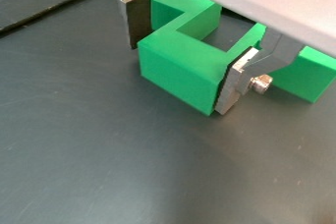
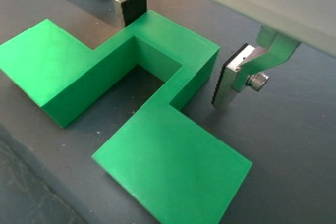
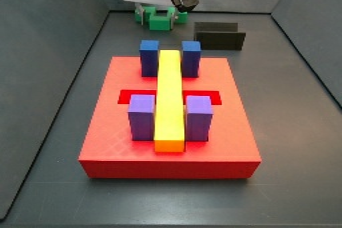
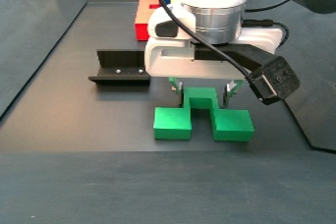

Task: Pick up the green object. Move up. Place the green object on the fixture. Regrasp the green object. Move to above the board. Insert the green object.
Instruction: Pick up the green object.

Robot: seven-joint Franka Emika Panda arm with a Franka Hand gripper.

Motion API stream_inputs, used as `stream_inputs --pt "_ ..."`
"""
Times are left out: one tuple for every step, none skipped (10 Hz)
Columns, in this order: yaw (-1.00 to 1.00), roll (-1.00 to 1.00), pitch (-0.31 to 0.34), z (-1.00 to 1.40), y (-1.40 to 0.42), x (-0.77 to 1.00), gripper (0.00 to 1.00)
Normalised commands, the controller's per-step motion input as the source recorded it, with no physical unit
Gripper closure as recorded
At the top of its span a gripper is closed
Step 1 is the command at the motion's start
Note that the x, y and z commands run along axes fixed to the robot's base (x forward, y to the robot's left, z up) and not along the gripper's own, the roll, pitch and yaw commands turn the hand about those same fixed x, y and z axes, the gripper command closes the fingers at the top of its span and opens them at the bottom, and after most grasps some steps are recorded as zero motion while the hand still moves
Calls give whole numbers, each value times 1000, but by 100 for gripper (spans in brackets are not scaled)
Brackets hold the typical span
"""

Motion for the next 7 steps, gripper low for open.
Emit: stream_inputs --pt "37 -244 -53 0 269 0 0" --pt "34 -126 -43 0 100 0 0" --pt "0 -11 -7 0 0 -26 0" --pt "0 -6 -16 -23 0 -14 0" --pt "0 0 0 -46 0 -46 0" --pt "0 0 0 -49 0 -17 0" --pt "-37 6 0 -57 0 0 0"
